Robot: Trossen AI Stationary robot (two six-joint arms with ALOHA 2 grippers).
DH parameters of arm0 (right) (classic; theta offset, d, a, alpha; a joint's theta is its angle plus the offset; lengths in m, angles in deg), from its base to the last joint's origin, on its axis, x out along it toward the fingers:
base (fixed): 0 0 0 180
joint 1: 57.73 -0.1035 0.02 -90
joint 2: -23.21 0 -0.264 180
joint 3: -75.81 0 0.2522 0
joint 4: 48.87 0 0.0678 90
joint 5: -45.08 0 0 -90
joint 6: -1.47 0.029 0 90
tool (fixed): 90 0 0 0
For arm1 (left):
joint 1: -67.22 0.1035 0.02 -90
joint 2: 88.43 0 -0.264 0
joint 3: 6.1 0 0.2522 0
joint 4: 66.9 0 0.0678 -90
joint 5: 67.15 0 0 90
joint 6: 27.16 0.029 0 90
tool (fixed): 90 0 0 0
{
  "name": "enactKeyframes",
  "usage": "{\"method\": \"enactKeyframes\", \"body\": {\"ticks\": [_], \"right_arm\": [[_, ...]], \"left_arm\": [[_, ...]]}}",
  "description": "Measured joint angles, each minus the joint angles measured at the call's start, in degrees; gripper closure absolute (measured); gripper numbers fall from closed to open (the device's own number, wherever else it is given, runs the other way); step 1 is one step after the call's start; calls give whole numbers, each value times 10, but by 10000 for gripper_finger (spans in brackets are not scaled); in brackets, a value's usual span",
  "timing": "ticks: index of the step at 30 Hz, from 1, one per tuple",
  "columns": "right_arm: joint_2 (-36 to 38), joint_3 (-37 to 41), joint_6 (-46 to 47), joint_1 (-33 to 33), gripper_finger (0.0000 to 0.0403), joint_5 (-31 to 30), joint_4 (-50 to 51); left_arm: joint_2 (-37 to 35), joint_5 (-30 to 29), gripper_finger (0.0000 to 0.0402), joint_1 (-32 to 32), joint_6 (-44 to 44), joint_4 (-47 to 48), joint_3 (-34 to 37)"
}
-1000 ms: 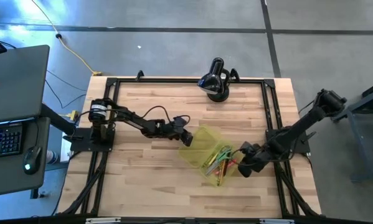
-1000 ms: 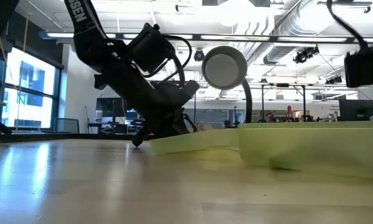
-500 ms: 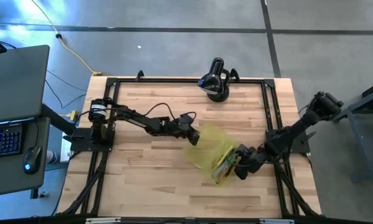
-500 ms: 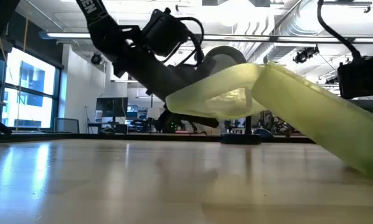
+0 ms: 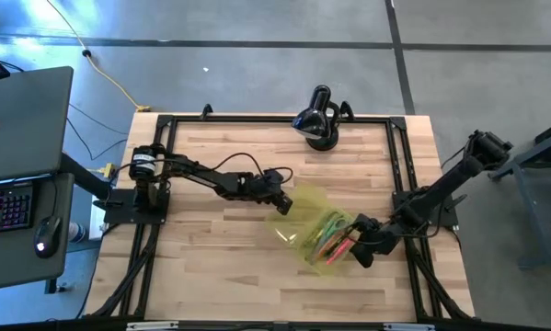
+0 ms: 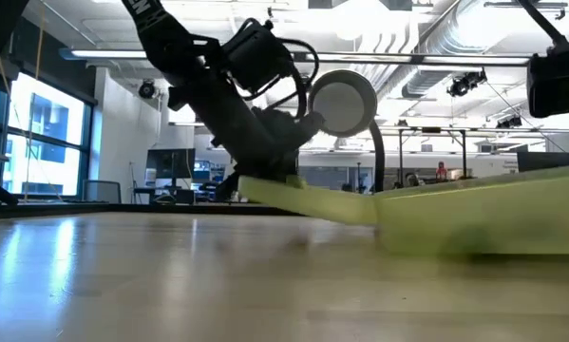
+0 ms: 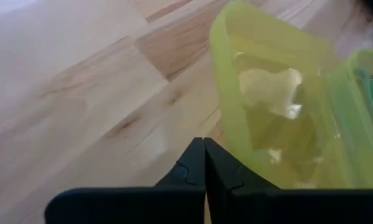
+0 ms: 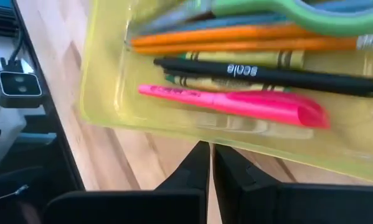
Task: Pick & place school supplies into a supply box
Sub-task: Close the yellow school supply box
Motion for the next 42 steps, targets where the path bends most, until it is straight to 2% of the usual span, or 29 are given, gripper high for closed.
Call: {"method": "enactKeyframes", "body": {"ticks": [3,10,14,21,28,31,35,42], "right_arm": [[-2,0,1,0,403,-3,8],[-2,0,2,1,403,-26,28],[-2,0,2,3,403,-45,30],[-15,0,-4,25,402,-50,32],[-57,0,-15,51,402,-39,29],[-59,0,-31,63,402,-43,19],[-59,0,-58,77,402,-36,-13],[-59,0,-87,101,403,-36,-39]], "left_arm": [[-9,1,369,0,1,4,0],[-49,3,391,0,26,-3,0],[-69,6,373,0,30,-12,0],[-70,50,392,-1,42,-64,0],[-70,65,372,-4,57,-104,0],[-70,79,381,-11,61,-128,0],[-70,78,392,-14,71,-129,0],[-70,76,376,-16,71,-134,0]]}}
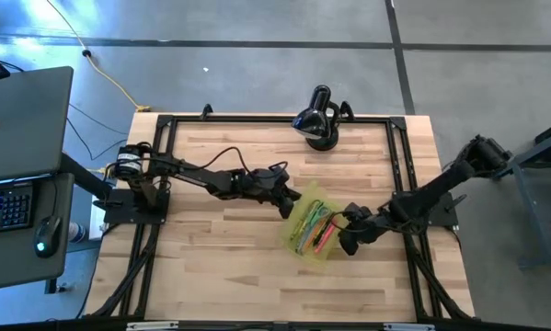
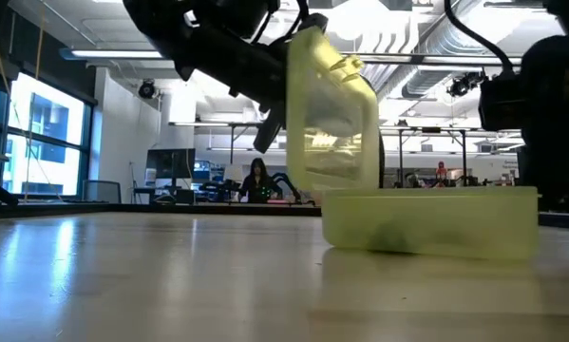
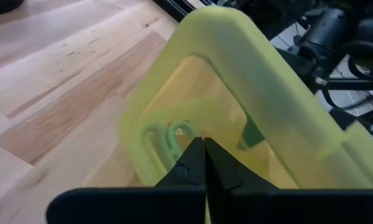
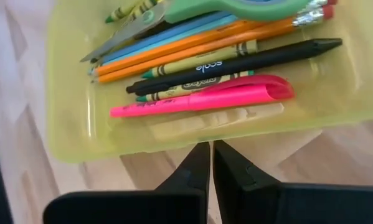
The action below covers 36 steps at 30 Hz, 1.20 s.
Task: Pick & place school supplies into a supply box
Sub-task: Close the yellow school supply box
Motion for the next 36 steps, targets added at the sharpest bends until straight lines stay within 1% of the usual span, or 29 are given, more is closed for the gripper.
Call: {"method": "enactKeyframes", "body": {"ticks": [4,7,11,14,18,20,22,24,28,32,36], "right_arm": [[0,0,-18,19,403,-6,0],[0,0,-29,33,403,-11,-2],[0,0,-54,50,403,-11,-17],[0,0,-84,63,403,-11,-42],[0,0,-106,79,403,-11,-59],[0,0,-108,82,403,-11,-61],[0,0,-108,83,403,-11,-58],[0,0,-108,83,403,-11,-50],[0,0,-108,83,403,-9,-45],[2,0,-100,81,403,7,-10],[2,0,-79,76,403,3,50]], "left_arm": [[0,1,392,-5,2,0,0],[4,2,389,-9,2,-3,0],[15,2,375,-17,0,-2,0],[39,-3,385,-21,-1,3,-6],[72,8,392,-27,0,3,-37],[90,21,386,-27,0,-4,-57],[102,32,377,-27,2,10,-69],[117,33,374,-27,7,15,-92],[144,45,391,-27,19,59,-136],[167,61,388,-27,26,93,-169],[181,68,374,-27,28,112,-188]]}}
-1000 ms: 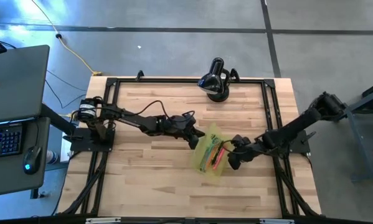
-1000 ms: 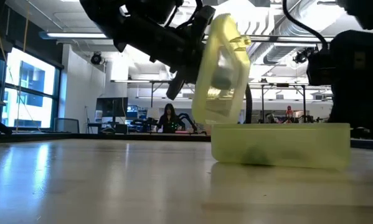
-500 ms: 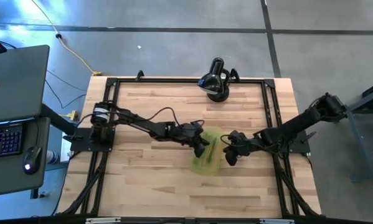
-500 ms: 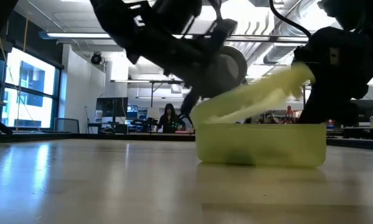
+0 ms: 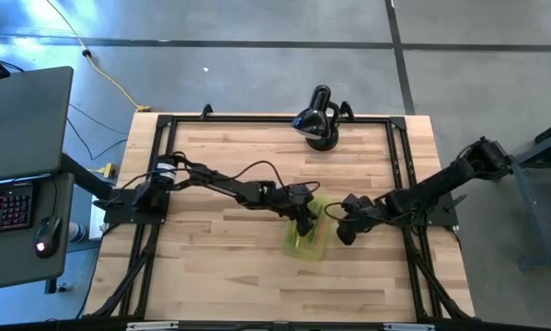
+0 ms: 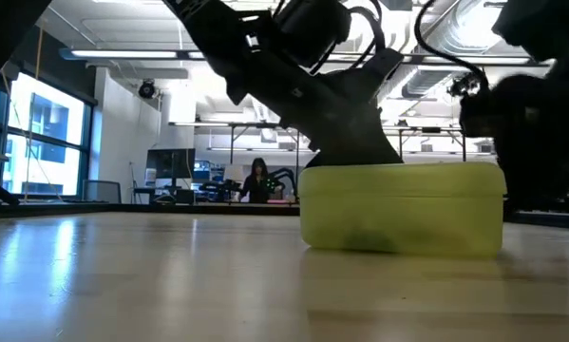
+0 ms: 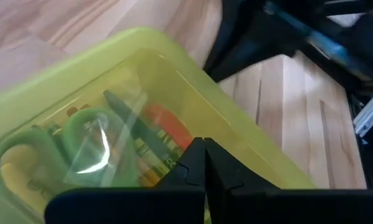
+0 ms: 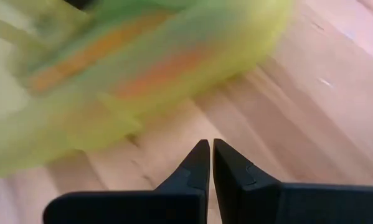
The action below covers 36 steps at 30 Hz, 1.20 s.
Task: Pick & place school supplies into a supply box
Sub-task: Close the yellow school supply box
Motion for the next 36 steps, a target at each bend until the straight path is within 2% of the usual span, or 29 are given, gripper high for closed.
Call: {"method": "enactKeyframes", "body": {"ticks": [5,12,15,19,23,27,32,36], "right_arm": [[0,0,12,-2,403,-13,37],[0,0,7,-2,403,-14,28],[0,0,-2,-2,402,-14,27],[1,0,-4,-2,402,-7,15],[1,0,-27,-4,402,43,-39],[-2,0,-48,-16,402,52,-112],[-22,0,-34,-34,403,49,-116],[-33,0,-30,-59,403,51,-150]], "left_arm": [[5,12,392,1,2,6,-5],[5,14,376,1,2,17,-5],[3,28,382,2,19,14,-4],[-28,51,391,8,39,23,-1],[-77,50,380,18,66,36,-2],[-124,24,374,25,89,76,-2],[-187,-6,389,21,103,134,-3],[-225,-27,387,12,106,181,-2]]}}
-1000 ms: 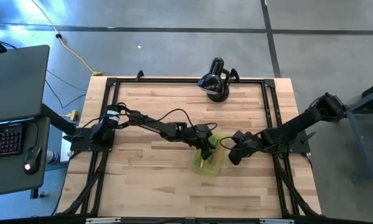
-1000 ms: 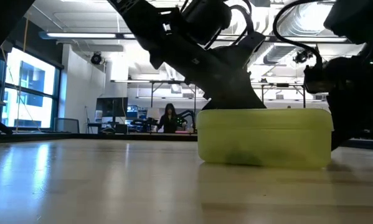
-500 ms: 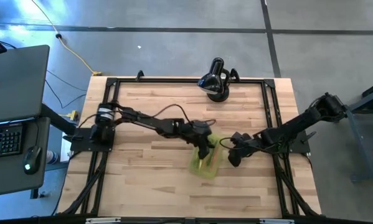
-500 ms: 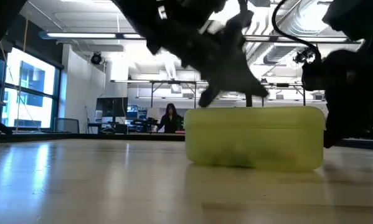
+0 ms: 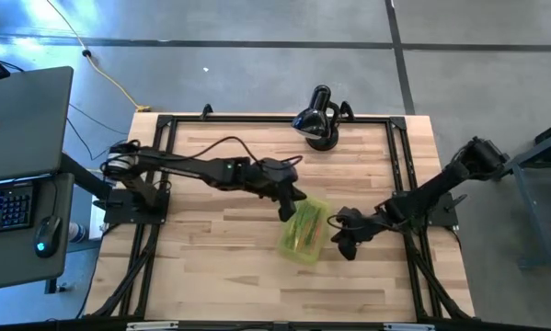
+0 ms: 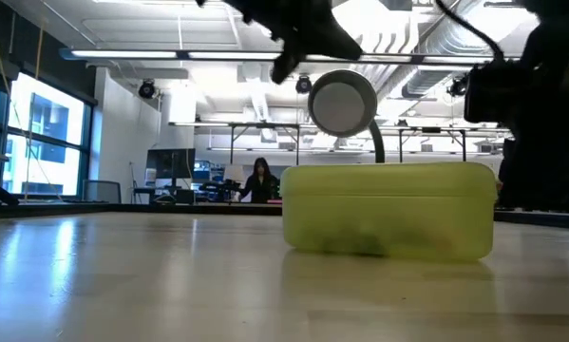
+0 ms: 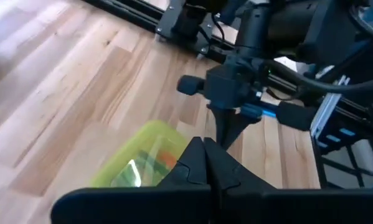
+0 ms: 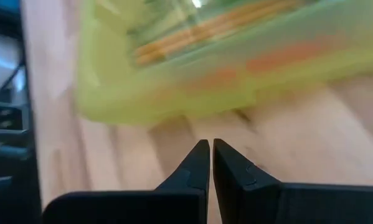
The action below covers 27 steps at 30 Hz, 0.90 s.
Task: Pick & place school supplies into a supply box
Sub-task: Close the yellow school supply box
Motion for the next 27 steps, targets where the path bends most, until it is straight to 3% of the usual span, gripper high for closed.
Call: {"method": "enactKeyframes", "body": {"ticks": [7,10,16,21,27], "right_arm": [[-65,0,-35,-26,403,-5,-141],[-115,-23,-34,-21,403,4,-135],[-212,-125,-105,-15,402,45,-123],[-259,-201,-191,29,402,83,-83],[-296,-295,-248,97,402,66,-20]], "left_arm": [[-52,-138,381,-36,1,92,0],[-70,-175,387,-46,1,108,0],[-85,-181,377,-66,0,118,0],[-87,-180,382,-73,1,118,0],[-115,-187,384,-92,0,152,0]]}}
